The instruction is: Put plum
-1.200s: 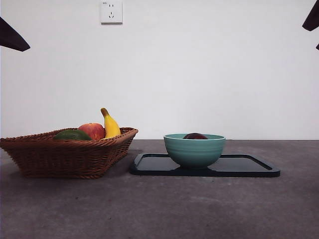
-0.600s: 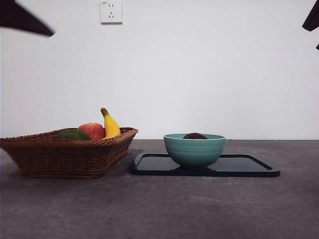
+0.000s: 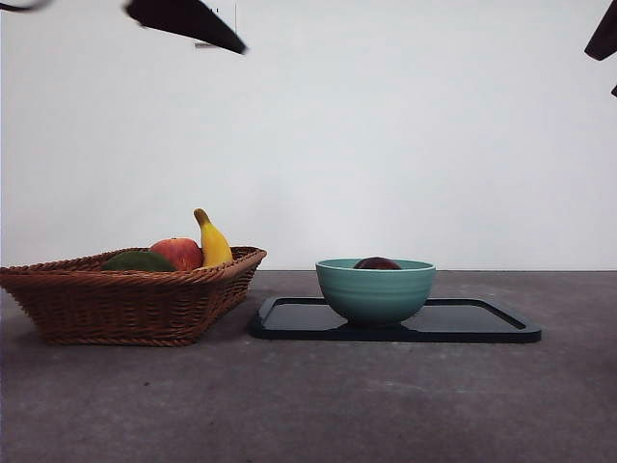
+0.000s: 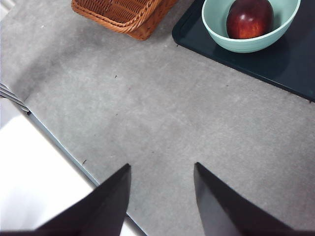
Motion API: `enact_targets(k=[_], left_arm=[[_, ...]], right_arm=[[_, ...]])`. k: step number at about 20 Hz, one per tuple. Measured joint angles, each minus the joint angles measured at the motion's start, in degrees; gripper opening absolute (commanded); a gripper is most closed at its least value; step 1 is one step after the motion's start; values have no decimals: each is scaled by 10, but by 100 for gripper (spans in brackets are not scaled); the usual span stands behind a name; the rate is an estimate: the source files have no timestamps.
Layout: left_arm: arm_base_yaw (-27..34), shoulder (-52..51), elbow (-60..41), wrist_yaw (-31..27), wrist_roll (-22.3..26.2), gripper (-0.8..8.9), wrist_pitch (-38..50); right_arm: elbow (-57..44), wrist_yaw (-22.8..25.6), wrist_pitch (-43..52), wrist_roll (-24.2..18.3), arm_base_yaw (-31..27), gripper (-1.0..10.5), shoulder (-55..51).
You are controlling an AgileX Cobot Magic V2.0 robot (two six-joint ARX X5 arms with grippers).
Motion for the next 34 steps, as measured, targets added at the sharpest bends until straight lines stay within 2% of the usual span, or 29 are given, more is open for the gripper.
enact_targets(k=[6, 13, 21, 26, 34], left_arm=[[-33, 153, 99, -54, 1, 436, 18], [-62, 250, 106, -82, 19, 436, 63], [-88, 323, 107, -116, 53, 436, 96], [-100, 344, 107, -160, 79, 436, 106], [-101, 358, 108, -164, 95, 433, 117]], right_arm=[[0, 0, 0, 0, 0, 204, 0], [0, 0, 0, 0, 0, 204, 0], [0, 0, -1, 0, 0, 204, 0], [0, 0, -7, 0, 0, 204, 0], [0, 0, -7, 0, 0, 204, 0]])
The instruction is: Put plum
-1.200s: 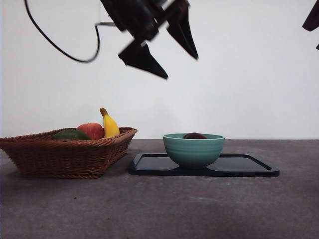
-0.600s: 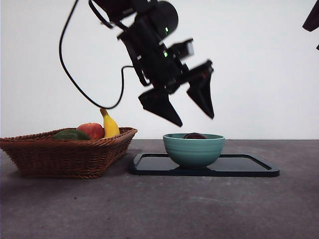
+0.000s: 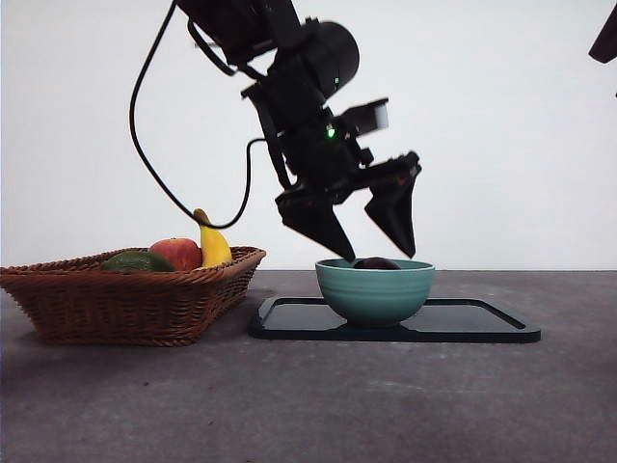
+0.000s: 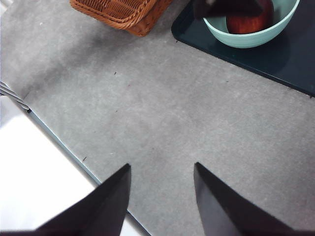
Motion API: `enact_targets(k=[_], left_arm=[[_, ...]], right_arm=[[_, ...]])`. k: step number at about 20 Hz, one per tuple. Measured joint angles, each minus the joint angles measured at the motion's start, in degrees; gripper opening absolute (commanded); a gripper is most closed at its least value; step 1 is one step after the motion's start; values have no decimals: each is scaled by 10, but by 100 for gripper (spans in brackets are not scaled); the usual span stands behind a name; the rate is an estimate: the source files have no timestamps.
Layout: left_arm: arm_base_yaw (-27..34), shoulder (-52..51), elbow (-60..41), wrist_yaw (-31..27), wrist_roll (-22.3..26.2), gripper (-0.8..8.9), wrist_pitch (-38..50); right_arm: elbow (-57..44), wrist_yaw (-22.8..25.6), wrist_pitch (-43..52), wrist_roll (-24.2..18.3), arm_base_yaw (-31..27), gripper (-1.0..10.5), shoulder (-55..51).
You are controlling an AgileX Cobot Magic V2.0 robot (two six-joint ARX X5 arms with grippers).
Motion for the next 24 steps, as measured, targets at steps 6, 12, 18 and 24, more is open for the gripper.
enact_targets(k=[6, 12, 18, 24], left_arm=[[-3, 19, 0, 0, 0, 432, -1], [-4, 21, 0, -1, 6, 239, 0], [-4, 21, 8, -1, 7, 239, -15], [-3, 24, 132, 0, 7, 239, -111]], right_arm=[[0, 0, 0, 0, 0, 204, 0], [0, 0, 2, 0, 0, 203, 0], [0, 0, 3, 0, 0, 204, 0], [0, 0, 3, 0, 0, 204, 0]])
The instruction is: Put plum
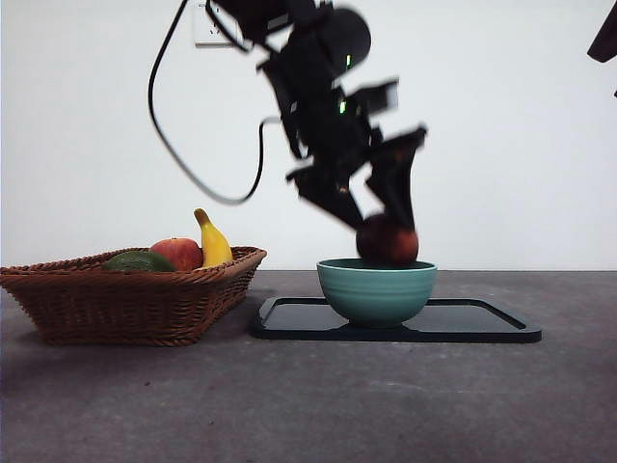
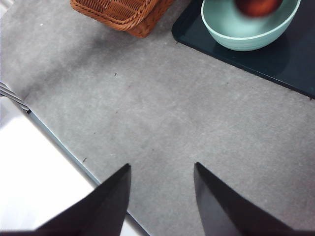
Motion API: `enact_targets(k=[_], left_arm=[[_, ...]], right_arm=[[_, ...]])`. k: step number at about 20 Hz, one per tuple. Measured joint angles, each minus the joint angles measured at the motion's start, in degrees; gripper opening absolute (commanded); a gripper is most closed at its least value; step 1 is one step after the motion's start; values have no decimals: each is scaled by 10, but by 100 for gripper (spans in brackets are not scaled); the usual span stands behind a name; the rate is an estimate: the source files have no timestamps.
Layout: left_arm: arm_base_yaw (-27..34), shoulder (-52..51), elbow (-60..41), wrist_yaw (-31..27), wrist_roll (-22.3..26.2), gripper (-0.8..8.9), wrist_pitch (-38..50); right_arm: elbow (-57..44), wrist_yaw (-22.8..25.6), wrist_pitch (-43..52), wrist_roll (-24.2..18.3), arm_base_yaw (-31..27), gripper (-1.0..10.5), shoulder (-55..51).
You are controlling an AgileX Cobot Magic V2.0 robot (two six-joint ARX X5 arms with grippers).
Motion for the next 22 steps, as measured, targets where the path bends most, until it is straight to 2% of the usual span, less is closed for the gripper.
enact_targets(k=[6, 9, 15, 20, 22], left_arm=[[27, -1, 169, 2, 0, 238, -134], [60, -29, 179, 2, 0, 238, -178], [155, -156, 184, 12, 1, 238, -272], [236, -200, 185, 85, 23, 208, -368], [259, -215, 179, 135, 36, 207, -401]], right_arm=[[0, 0, 0, 0, 0, 204, 0], [0, 0, 0, 0, 0, 204, 0], [0, 0, 0, 0, 0, 204, 0], [0, 0, 21, 0, 0, 203, 0], [0, 0, 28, 0, 0, 204, 0]])
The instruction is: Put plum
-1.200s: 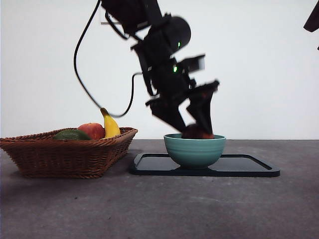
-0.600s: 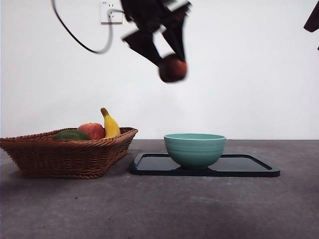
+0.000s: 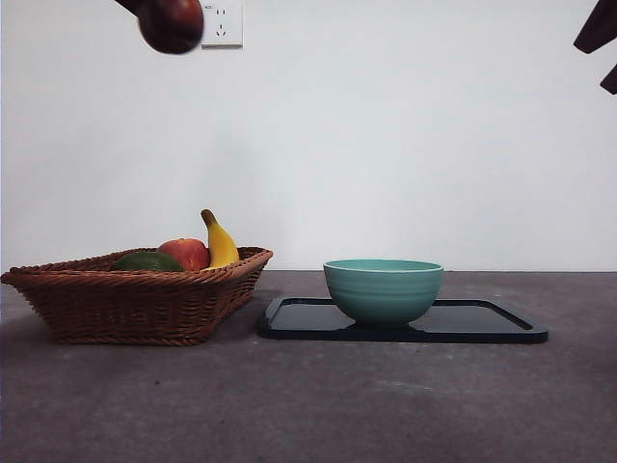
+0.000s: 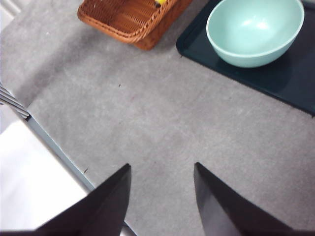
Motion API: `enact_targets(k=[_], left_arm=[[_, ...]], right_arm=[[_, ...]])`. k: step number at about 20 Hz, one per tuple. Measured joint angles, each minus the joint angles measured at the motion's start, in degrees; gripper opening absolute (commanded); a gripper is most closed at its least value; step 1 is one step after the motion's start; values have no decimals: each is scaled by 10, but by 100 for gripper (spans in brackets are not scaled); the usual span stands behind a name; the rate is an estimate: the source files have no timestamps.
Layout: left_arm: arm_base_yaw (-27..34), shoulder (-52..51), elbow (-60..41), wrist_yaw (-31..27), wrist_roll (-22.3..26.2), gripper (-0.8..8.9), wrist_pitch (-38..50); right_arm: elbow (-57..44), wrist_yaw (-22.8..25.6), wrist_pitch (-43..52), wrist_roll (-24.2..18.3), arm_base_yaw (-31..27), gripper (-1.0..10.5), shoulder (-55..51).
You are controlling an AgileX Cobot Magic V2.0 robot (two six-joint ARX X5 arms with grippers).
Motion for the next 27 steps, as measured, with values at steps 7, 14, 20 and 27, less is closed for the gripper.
enact_targets(k=[7, 14, 20, 27], left_arm=[[52, -106, -200, 51, 19, 207, 20], [63, -198, -487, 51, 20, 207, 204], [63, -198, -673, 24, 8, 168, 414], [63, -198, -728, -44, -15, 167, 593]], right_arm=[[0, 0, 2, 0, 0, 204, 0], [0, 0, 2, 0, 0, 204, 0], [0, 0, 2, 0, 0, 204, 0], [0, 0, 2, 0, 0, 204, 0]])
